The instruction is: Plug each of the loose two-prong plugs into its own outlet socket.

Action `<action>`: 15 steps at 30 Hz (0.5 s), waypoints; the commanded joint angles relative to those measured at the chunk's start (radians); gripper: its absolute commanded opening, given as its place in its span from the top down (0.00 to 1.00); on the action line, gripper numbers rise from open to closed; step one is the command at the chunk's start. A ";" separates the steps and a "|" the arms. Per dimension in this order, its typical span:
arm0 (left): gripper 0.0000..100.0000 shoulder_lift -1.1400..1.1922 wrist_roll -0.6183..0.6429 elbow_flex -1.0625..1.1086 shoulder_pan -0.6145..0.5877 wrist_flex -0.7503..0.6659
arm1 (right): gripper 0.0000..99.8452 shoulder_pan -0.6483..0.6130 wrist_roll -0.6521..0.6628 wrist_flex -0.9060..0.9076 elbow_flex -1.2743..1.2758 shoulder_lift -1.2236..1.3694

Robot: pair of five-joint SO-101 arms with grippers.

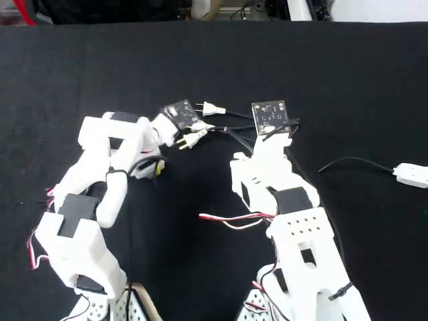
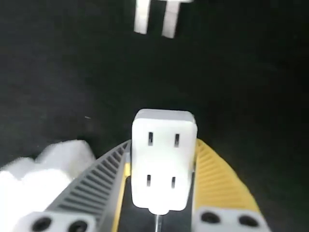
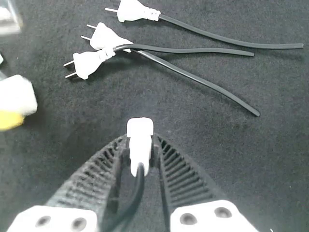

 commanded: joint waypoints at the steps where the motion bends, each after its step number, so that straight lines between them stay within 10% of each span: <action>1: 0.91 -0.075 0.014 0.042 0.094 0.124 | 0.99 0.012 0.008 -0.023 -0.013 -0.002; 15: 0.91 -0.582 0.301 0.475 0.596 -0.140 | 0.99 0.282 0.227 0.328 -0.191 -0.005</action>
